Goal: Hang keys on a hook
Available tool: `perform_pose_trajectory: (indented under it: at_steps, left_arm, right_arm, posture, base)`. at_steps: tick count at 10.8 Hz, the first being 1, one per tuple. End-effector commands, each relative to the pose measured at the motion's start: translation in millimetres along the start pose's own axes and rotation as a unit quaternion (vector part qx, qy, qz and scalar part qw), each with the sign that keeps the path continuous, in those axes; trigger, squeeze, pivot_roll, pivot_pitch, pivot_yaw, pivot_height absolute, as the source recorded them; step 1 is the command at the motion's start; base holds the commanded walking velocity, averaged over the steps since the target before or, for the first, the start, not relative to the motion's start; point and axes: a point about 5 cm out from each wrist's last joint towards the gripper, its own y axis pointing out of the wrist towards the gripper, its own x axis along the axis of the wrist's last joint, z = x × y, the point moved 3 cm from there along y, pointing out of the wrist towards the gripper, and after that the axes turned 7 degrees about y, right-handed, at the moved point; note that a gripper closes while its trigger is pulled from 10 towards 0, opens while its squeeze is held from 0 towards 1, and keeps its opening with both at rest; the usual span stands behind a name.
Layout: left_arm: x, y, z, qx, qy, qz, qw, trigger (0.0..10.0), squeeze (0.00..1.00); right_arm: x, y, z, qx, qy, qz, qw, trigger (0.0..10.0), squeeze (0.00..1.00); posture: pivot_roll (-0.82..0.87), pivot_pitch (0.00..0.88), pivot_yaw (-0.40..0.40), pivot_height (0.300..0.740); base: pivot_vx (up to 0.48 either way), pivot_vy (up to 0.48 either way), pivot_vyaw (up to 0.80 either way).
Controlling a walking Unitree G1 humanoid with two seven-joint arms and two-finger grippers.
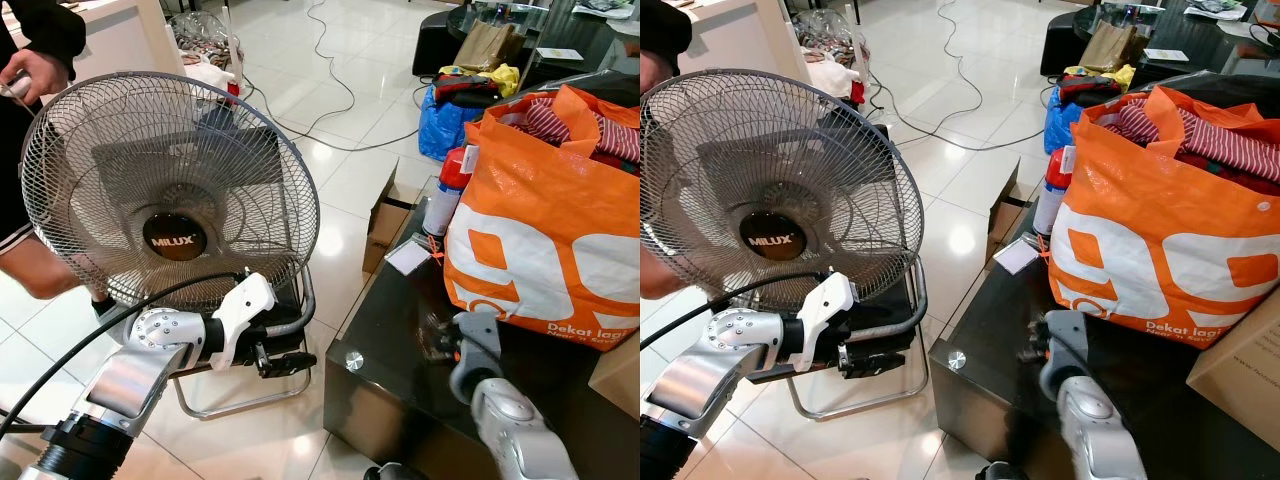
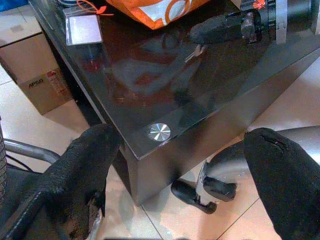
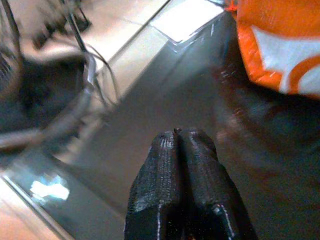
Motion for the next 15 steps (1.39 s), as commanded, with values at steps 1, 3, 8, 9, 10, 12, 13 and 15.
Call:
perform_pose_trajectory:
  at_steps: [1,3,8,9,10,12,13,15]
  left_arm:
    - [2.9,0.3,1.9,0.002,0.010,0.000,1.000,10.0,0.00]
    - [3.5,0.9,2.8,0.006,0.011,-0.002,1.000,10.0,0.00]
    - [7.8,3.4,7.2,0.023,0.017,-0.017,0.999,10.0,0.00]
    - [11.1,3.2,12.4,0.045,0.021,-0.028,0.998,10.0,0.00]
    - [13.6,3.3,15.3,0.054,0.022,-0.036,0.998,10.0,0.00]
    - [16.0,5.0,19.6,0.070,0.032,-0.040,0.996,10.0,0.00]
    - [20.1,6.7,25.4,0.092,0.038,-0.048,0.994,10.0,0.00]
    - [24.4,9.4,33.4,0.124,0.045,-0.060,0.989,10.0,0.00]
  right_arm:
    - [7.0,-0.9,-4.8,-0.005,0.039,-0.012,0.999,0.0,0.00]
    - [24.0,-6.1,-4.7,0.039,0.193,-0.075,0.977,0.0,0.00]
    - [51.2,-15.4,-9.1,0.065,0.250,-0.149,0.955,0.0,0.00]
    - [57.7,-17.2,-3.1,0.081,0.238,-0.155,0.955,0.0,0.00]
    - [64.5,-20.4,3.8,0.101,0.226,-0.161,0.955,0.0,0.00]
    - [70.1,-23.3,9.8,0.117,0.191,-0.162,0.961,0.0,0.00]
    - [74.5,-24.8,14.4,0.125,0.166,-0.165,0.964,0.0,0.00]
    - [69.5,-21.5,14.5,0.106,0.117,-0.151,0.976,0.0,0.00]
  posture:
    - [-0.08,0.000,0.033,0.740]
    - [-0.09,0.000,0.032,0.740]
    - [-0.09,0.000,0.033,0.740]
    - [-0.09,0.000,0.033,0.740]
    - [-0.09,0.000,0.035,0.740]
    - [-0.10,0.000,0.045,0.740]
    - [-0.10,0.000,0.049,0.740]
    - [-0.09,0.000,0.049,0.740]
  base:
    - [0.000,0.000,0.00]
    - [0.000,0.000,0.00]
    - [0.000,0.000,0.00]
    - [0.000,0.000,0.00]
    - [0.000,0.000,0.00]
    - [0.000,0.000,0.00]
    - [0.000,0.000,0.00]
    - [0.000,0.000,0.00]
